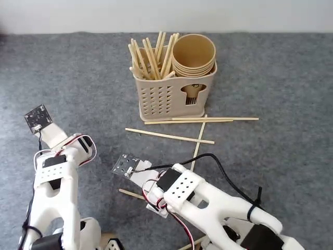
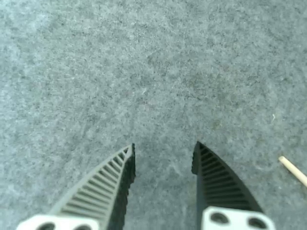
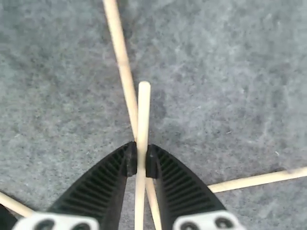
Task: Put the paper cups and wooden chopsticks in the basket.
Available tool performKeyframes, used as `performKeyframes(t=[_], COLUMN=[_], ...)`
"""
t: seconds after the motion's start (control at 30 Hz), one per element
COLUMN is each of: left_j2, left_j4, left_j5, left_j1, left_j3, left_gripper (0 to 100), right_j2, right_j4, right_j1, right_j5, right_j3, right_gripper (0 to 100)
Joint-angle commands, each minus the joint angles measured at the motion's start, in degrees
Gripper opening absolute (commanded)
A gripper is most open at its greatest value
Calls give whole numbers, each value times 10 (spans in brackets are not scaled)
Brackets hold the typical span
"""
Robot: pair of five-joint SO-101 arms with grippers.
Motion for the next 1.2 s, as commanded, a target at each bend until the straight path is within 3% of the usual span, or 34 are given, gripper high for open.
performKeyframes(t=[0.0,0.23,0.67,0.8,1.17], left_j2=[-16,-16,-16,-20,-19], left_j4=[-10,-10,-10,-11,-10], left_j5=[-7,-7,-7,-7,-6], left_j1=[-4,-4,-4,-33,-40], left_j3=[-6,-6,-6,-11,-15], left_gripper=[187,187,187,189,189], right_j2=[-22,-15,-17,-16,-15], right_j4=[10,10,47,57,-16], right_j1=[-4,-4,-11,-19,-18], right_j5=[1,1,0,-1,-1], right_j3=[-22,-20,-22,-19,-18], right_gripper=[16,100,99,99,99])
